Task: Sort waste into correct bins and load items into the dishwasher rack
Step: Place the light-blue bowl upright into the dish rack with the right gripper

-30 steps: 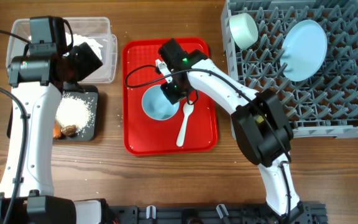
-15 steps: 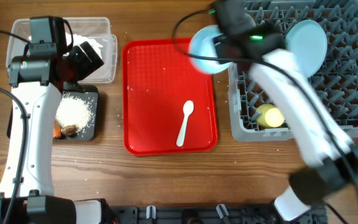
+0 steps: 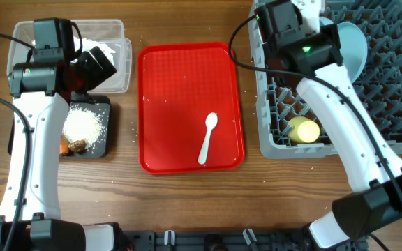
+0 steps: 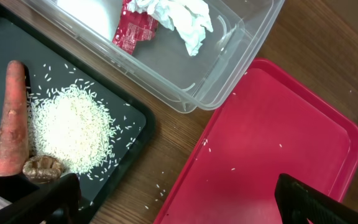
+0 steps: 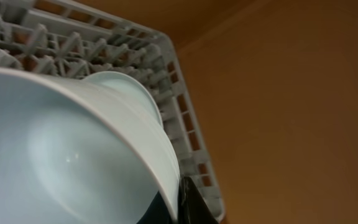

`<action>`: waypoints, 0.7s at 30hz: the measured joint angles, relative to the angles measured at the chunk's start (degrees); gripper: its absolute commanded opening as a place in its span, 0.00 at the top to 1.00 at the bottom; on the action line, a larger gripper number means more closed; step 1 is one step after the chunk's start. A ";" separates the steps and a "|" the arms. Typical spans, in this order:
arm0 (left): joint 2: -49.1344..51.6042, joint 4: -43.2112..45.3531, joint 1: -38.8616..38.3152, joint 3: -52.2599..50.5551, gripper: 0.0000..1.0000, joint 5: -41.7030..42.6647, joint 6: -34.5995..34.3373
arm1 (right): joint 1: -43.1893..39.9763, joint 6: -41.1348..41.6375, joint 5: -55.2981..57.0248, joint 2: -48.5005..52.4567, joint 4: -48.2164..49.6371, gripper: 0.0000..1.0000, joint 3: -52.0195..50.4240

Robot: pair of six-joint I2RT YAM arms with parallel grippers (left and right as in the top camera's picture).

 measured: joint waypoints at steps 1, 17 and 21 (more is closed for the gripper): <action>0.00 0.02 0.00 0.00 0.00 0.00 0.00 | -0.02 -1.64 0.85 0.24 1.27 0.95 -0.74; 0.00 -0.09 0.00 0.00 0.00 0.00 0.00 | -0.63 -13.70 2.45 12.66 11.91 0.96 -4.90; 0.00 -0.09 0.00 0.00 0.00 0.00 0.00 | -1.25 -13.62 2.45 13.99 12.04 0.95 -4.90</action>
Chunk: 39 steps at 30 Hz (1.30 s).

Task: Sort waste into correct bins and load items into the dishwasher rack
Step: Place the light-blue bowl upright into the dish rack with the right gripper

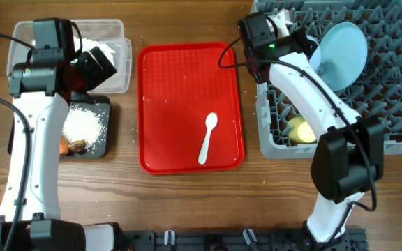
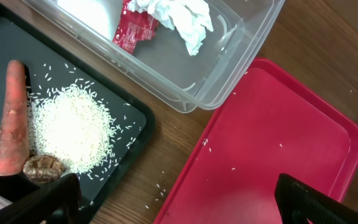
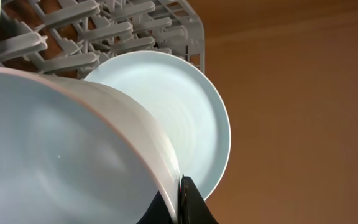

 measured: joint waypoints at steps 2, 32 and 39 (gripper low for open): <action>0.00 0.00 0.00 0.00 0.00 0.00 0.00 | -0.02 0.37 0.02 0.13 0.07 0.96 0.00; 0.00 -0.04 0.00 0.00 0.00 0.00 0.00 | 2.16 15.63 -0.20 0.48 -15.56 0.84 -4.07; 0.00 -0.02 0.00 0.00 0.00 0.00 0.00 | 4.70 10.14 -1.22 0.46 -16.22 0.63 -4.07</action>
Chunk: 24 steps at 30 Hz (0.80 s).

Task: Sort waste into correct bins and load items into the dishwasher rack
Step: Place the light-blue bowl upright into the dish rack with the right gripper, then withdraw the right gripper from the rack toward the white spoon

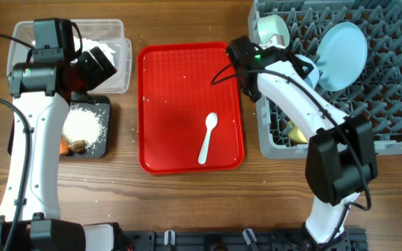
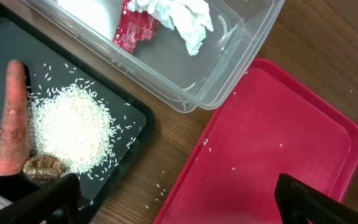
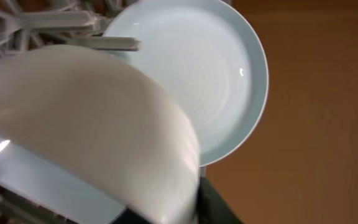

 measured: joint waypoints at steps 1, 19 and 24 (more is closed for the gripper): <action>0.00 0.00 0.00 0.00 0.00 0.00 0.00 | 0.59 -0.50 -0.42 0.00 -0.13 0.59 0.00; 0.00 0.00 0.00 0.00 0.00 0.00 0.00 | 4.74 -2.95 -12.44 0.02 2.12 0.00 -0.11; 0.00 0.00 0.00 0.00 0.00 0.00 0.00 | 4.74 -2.93 -14.93 0.02 3.32 0.01 1.18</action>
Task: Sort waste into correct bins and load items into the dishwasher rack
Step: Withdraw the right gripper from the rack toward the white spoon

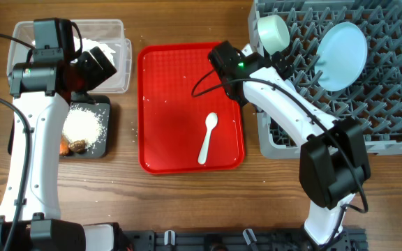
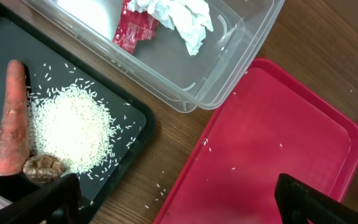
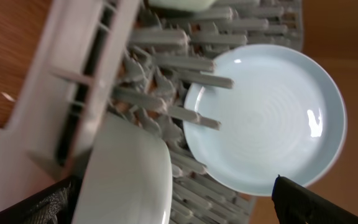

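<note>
A pale bowl (image 1: 274, 31) rests on its side in the back left corner of the grey dishwasher rack (image 1: 396, 143), next to a light blue plate (image 1: 340, 45) standing in the tines. My right gripper (image 1: 255, 50) is open at the rack's left wall. In the right wrist view the bowl (image 3: 129, 180) lies between the spread fingers (image 3: 303, 202), with the plate (image 3: 266, 118) behind. A white spoon (image 1: 208, 138) lies on the red tray (image 1: 166, 84). My left gripper (image 1: 98, 66) hangs open and holds nothing between the bins and the tray (image 2: 278, 149).
A clear bin (image 1: 117, 80) holds crumpled white tissue (image 2: 179, 18) and a red wrapper (image 2: 135, 28). A black bin (image 2: 135, 124) holds rice (image 2: 67, 134), a carrot (image 2: 11, 124) and a brown lump (image 2: 41, 167). Loose grains dot the tray and table.
My right gripper was shut on the bowl's rim at the rack's back left corner. Now it is open, drawn back left, and the bowl sits in the rack. The left arm is unchanged.
My right gripper held the bowl over the rack's back, by the plate. It then held it further left, then at the back left corner. Now the bowl rests there, let go. The left arm and spoon stayed put throughout.
</note>
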`<action>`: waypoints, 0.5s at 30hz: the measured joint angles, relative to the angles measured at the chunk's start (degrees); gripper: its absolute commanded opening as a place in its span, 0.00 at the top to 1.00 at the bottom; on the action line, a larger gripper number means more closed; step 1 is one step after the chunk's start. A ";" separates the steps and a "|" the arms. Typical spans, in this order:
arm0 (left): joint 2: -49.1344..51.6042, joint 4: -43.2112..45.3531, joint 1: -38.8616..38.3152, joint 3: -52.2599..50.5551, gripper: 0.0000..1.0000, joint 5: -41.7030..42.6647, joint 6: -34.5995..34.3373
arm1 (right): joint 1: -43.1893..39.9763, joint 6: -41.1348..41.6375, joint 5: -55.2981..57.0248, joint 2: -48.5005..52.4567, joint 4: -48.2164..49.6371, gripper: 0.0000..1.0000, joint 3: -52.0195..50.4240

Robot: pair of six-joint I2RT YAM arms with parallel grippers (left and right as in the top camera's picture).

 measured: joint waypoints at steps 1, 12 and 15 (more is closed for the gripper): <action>0.00 0.00 0.00 0.00 0.00 0.00 0.00 | 0.00 0.00 -1.75 0.00 0.04 0.00 0.81; 0.00 0.00 0.00 0.00 0.00 0.00 0.00 | 0.98 -1.90 -50.58 -4.33 0.50 0.00 8.94; 0.00 0.00 0.00 0.00 0.00 0.00 0.00 | 1.44 -2.34 -67.28 -4.61 3.32 0.00 8.79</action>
